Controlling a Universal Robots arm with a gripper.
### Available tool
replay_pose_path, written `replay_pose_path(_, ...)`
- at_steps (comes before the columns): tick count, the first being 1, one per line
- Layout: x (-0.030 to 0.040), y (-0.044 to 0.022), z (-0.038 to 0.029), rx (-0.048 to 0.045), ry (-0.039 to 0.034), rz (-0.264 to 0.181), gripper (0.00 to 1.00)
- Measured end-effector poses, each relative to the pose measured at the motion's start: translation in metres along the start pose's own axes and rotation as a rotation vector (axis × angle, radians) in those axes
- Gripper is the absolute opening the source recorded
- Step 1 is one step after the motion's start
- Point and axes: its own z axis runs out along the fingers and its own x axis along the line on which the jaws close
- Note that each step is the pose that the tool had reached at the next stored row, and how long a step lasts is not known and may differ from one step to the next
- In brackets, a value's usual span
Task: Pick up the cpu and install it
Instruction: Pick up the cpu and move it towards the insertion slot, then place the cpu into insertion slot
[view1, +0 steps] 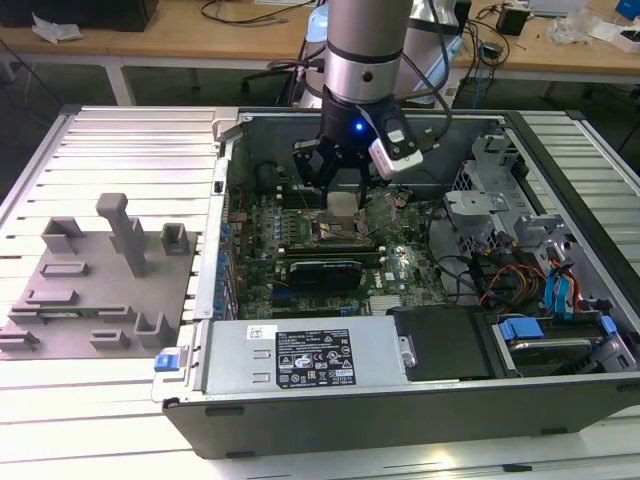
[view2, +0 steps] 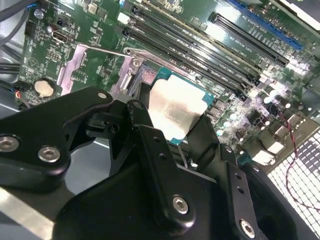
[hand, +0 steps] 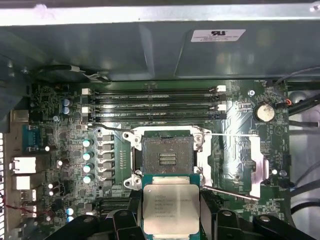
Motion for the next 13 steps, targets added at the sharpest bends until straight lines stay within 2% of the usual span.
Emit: replay_pose_path(13, 0.0001, 0.0000, 0.0006, 0.0000, 0.0001, -0.003, 0.55)
